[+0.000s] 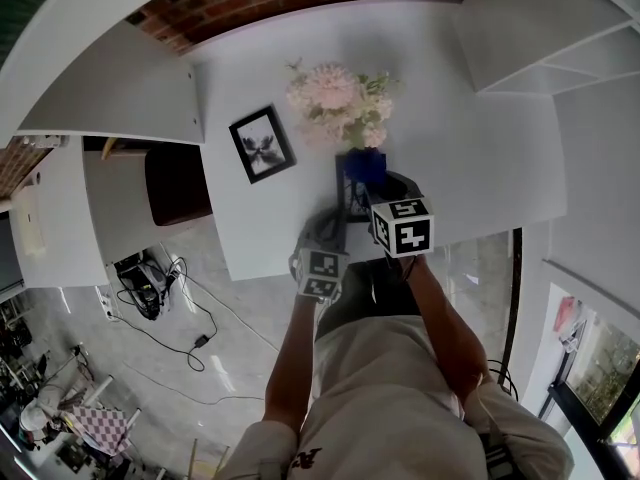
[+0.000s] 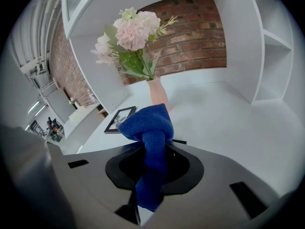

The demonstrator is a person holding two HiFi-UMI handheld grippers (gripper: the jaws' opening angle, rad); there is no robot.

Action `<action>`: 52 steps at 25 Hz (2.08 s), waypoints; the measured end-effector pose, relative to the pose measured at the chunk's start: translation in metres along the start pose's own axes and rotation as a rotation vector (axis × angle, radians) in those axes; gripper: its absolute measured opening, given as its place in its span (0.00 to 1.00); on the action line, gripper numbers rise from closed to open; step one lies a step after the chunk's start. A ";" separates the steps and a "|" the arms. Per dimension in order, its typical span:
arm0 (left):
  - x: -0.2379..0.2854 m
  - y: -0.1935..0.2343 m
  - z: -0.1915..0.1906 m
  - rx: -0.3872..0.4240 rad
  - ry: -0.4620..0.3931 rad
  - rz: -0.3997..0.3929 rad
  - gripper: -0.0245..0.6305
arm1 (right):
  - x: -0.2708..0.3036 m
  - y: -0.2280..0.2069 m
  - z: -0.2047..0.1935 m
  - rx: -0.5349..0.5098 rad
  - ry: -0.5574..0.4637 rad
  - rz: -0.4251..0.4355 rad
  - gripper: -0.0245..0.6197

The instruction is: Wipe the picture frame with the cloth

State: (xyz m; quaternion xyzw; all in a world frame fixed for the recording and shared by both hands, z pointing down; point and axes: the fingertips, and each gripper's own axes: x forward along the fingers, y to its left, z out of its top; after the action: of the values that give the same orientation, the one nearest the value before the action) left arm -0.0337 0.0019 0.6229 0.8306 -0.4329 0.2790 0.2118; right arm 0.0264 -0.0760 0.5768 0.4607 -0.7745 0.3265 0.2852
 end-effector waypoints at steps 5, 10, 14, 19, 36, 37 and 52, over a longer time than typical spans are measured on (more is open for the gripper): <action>0.000 -0.001 0.000 0.009 0.007 -0.001 0.03 | 0.021 0.015 -0.008 -0.017 0.036 0.023 0.15; 0.000 0.000 -0.001 0.027 0.014 0.004 0.03 | 0.040 0.027 -0.015 -0.050 0.073 0.035 0.15; 0.001 -0.001 -0.001 0.023 0.011 0.003 0.03 | 0.054 0.033 -0.026 -0.065 0.099 0.043 0.15; -0.001 -0.001 0.001 -0.004 0.009 0.009 0.03 | 0.057 0.036 -0.027 -0.109 0.098 0.048 0.15; 0.000 0.001 0.000 -0.017 -0.002 0.018 0.03 | 0.046 0.003 -0.028 -0.105 0.104 0.018 0.15; 0.000 0.001 -0.001 -0.016 -0.004 0.017 0.03 | 0.045 0.000 -0.028 -0.101 0.104 0.015 0.15; 0.000 0.001 0.000 -0.031 -0.009 0.011 0.03 | 0.024 -0.031 -0.021 -0.073 0.071 -0.005 0.16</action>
State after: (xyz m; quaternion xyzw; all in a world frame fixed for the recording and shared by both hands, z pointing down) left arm -0.0340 0.0016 0.6236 0.8262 -0.4425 0.2697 0.2209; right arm 0.0476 -0.0840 0.6155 0.4401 -0.7742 0.3133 0.3298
